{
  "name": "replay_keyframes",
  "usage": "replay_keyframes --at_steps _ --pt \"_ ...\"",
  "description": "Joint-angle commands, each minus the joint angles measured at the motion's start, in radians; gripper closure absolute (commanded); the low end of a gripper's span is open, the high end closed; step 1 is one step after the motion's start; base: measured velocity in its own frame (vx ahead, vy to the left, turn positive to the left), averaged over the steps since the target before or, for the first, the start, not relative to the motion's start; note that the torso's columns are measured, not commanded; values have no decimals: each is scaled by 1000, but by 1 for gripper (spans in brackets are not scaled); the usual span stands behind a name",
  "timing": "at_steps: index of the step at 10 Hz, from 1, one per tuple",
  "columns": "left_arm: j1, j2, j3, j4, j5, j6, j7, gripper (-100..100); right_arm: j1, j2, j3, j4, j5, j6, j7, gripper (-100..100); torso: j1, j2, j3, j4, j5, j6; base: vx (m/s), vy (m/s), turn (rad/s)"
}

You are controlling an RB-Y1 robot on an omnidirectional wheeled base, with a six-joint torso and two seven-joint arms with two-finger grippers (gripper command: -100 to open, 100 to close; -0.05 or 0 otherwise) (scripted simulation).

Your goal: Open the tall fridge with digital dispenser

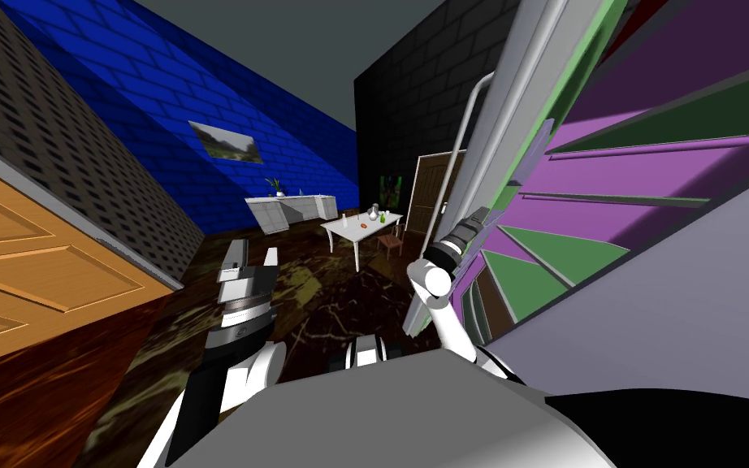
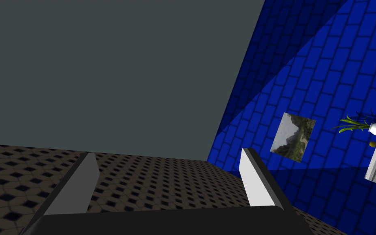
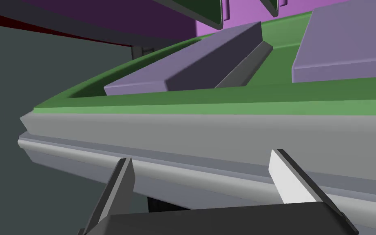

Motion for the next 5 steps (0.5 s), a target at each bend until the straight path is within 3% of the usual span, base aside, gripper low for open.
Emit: replay_keyframes --at_steps 1,5 --pt "0 0 0 0 0 0 0 0 -75 -5 -3 -35 -47 -53 67 -100 -1 -1 0 0 0 0 17 -23 17" --pt "0 0 0 0 0 0 0 0 -182 1 -14 -82 -130 -117 161 -100 -2 0 0 0 -1 0 11 -38 2"
